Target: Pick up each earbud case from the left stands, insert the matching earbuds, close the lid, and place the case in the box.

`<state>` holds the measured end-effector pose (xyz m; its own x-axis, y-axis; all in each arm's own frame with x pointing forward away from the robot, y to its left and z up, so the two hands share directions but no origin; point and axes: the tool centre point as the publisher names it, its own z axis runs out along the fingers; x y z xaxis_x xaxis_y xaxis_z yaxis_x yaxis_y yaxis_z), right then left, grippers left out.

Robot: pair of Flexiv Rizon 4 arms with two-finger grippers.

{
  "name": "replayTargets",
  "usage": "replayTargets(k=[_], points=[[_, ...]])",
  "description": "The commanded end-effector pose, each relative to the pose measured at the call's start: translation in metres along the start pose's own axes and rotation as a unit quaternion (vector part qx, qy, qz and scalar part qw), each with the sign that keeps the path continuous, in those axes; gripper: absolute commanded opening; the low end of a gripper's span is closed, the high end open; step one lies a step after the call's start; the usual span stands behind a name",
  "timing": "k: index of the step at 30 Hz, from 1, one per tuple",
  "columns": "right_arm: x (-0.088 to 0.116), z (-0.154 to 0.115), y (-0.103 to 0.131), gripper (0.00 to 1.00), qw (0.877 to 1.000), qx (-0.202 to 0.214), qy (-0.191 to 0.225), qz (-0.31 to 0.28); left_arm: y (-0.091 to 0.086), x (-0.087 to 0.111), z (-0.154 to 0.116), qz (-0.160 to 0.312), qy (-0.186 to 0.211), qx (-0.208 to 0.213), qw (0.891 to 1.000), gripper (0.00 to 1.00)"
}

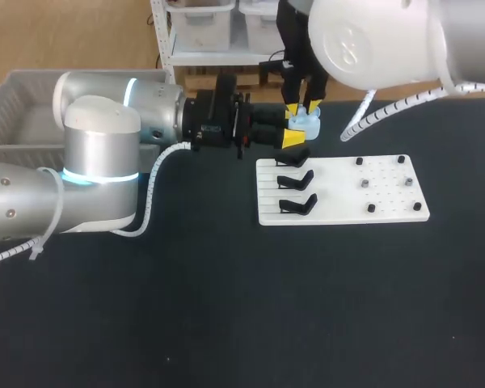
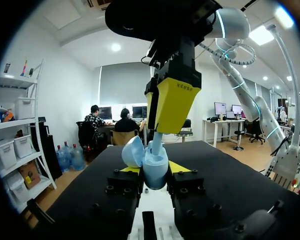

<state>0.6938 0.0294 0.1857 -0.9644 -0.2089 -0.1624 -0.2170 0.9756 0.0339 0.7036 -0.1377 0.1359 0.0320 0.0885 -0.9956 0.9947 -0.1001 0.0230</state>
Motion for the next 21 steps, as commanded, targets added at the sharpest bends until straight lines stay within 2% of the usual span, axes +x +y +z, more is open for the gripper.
replayTargets(k=[1,21], points=[[0.0006,0.0004,-0.0001,0.0,1.0,0.0,0.0,0.0,0.0002,0.0002,0.0,0.0,0.0,0.0,1.0,0.0],[-0.0019,0.0089,0.0014,0.0,1.0,0.002,0.009,-0.001,0.0002,0.0002,0.0,0.0,0.0,0.0,1.0,0.0]])
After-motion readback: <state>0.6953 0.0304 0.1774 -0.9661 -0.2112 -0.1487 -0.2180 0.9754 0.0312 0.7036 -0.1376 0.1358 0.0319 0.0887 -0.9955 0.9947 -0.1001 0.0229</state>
